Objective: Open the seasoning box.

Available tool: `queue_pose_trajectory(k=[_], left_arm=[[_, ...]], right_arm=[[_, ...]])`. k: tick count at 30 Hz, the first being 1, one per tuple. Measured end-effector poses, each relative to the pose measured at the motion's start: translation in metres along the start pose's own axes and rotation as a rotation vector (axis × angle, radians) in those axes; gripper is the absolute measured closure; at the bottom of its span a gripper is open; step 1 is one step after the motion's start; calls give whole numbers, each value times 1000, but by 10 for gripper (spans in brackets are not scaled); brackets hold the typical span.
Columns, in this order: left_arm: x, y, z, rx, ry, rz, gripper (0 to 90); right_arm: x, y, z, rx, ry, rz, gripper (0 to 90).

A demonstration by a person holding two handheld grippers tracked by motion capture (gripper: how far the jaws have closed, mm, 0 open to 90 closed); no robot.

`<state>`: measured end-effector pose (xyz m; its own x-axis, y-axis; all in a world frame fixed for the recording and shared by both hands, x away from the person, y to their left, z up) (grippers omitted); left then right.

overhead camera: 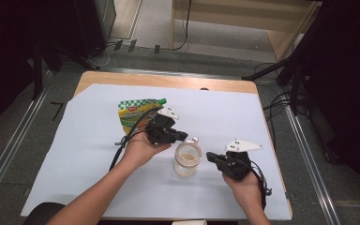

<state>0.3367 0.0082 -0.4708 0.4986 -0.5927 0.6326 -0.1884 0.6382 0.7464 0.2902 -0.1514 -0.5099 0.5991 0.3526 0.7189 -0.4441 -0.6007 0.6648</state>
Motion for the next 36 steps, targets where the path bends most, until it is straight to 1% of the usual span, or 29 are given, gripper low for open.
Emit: queue_pose_trajectory(k=[2, 4, 6, 8, 10, 12, 13, 14, 15, 19, 22, 23, 24, 25, 28, 30, 32, 35, 36], left_arm=[[-6, 8, 3, 1, 5, 2, 900], [-12, 15, 6, 11, 14, 16, 900], [-19, 20, 9, 12, 20, 19, 900], [-26, 24, 12, 23, 23, 16, 900], [-33, 27, 16, 18, 35, 19, 900], [-39, 29, 21, 4, 48, 25, 900], [-41, 29, 24, -2, 51, 32, 900], [-45, 29, 27, 0, 48, 29, 900], [-48, 28, 29, 7, 44, 25, 900], [-56, 23, 38, -1, 56, 23, 899], [-62, 17, 43, -8, 61, 18, 899], [-63, 15, 45, -13, 67, 20, 899], [-63, 13, 47, -20, 65, 16, 899], [-64, 12, 49, -17, 60, 10, 899], [-64, 7, 54, -29, 52, 13, 898], [-65, 4, 56, -32, 50, 10, 898], [-66, 3, 56, -31, 48, 12, 890], [-66, 3, 56, -30, 50, 14, 897], [-66, 3, 56, -28, 49, 15, 900]], right_arm=[[7, -5, 7, -2, -9, 1, 900], [13, -11, 13, 11, -21, 6, 900], [21, -18, 20, 10, -26, 9, 900], [29, -25, 27, 8, -31, 11, 900], [37, -30, 30, 16, -28, 24, 900], [45, -35, 33, 14, -24, 27, 900], [48, -37, 34, 17, -17, 34, 900], [51, -39, 35, 22, -21, 34, 900], [53, -41, 35, 34, -21, 34, 900], [61, -49, 31, 64, 13, 26, 900], [62, -53, 26, 81, 37, 14, 900], [62, -54, 24, 86, 42, 11, 900], [63, -55, 24, 90, 47, 9, 900], [63, -56, 23, 94, 49, 8, 900], [63, -59, 22, 108, 50, 3, 900], [62, -61, 21, 112, 56, -1, 900], [61, -62, 21, 109, 51, -7, 900], [60, -63, 22, 95, 64, -17, 900], [59, -62, 22, 95, 61, -16, 900]])
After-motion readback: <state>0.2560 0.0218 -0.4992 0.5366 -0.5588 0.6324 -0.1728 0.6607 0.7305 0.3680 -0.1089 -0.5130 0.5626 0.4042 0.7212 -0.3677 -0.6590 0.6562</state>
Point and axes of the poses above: each handheld gripper's, and its own axes: y roughly backward along the jaws, x roughly out of its top, z roughly to its right, the point moved 8 cm from there along -y, roughly forward along the jaws, and after that the axes turned 6 degrees about -z, right-handed, at the moved point
